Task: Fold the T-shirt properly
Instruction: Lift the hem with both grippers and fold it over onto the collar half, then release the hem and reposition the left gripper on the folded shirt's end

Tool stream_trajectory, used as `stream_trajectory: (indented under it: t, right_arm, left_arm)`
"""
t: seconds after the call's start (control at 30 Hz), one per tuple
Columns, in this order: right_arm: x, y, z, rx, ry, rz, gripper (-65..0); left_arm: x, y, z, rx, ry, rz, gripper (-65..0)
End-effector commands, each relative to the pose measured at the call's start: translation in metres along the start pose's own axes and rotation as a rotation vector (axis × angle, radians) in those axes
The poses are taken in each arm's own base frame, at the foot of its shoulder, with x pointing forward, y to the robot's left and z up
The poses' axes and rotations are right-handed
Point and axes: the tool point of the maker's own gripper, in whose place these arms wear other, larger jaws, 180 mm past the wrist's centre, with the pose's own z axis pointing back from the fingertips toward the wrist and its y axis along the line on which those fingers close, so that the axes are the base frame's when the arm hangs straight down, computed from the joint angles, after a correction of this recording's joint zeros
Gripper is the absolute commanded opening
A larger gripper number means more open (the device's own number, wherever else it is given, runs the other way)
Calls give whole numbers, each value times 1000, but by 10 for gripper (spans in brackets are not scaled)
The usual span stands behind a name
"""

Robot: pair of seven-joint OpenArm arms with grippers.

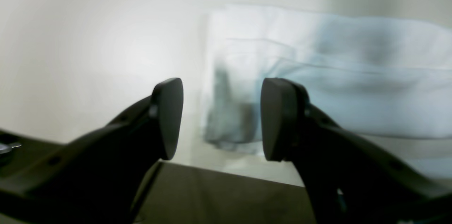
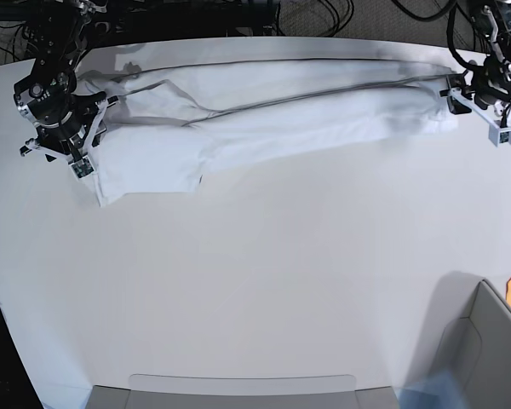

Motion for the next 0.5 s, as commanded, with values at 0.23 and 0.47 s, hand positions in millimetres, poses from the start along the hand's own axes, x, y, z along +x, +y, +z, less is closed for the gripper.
stream_trajectory:
  t: [0.23,0.47]
  right_arm:
    - [-1,-5,-5,4,3,12,-389]
    - [-3,-3,-5,8,9,12,-389]
  left_arm:
    - [7,-14,-9,20,17,-113,-293]
    - [1,-9,-27,-9,68,-126,-293]
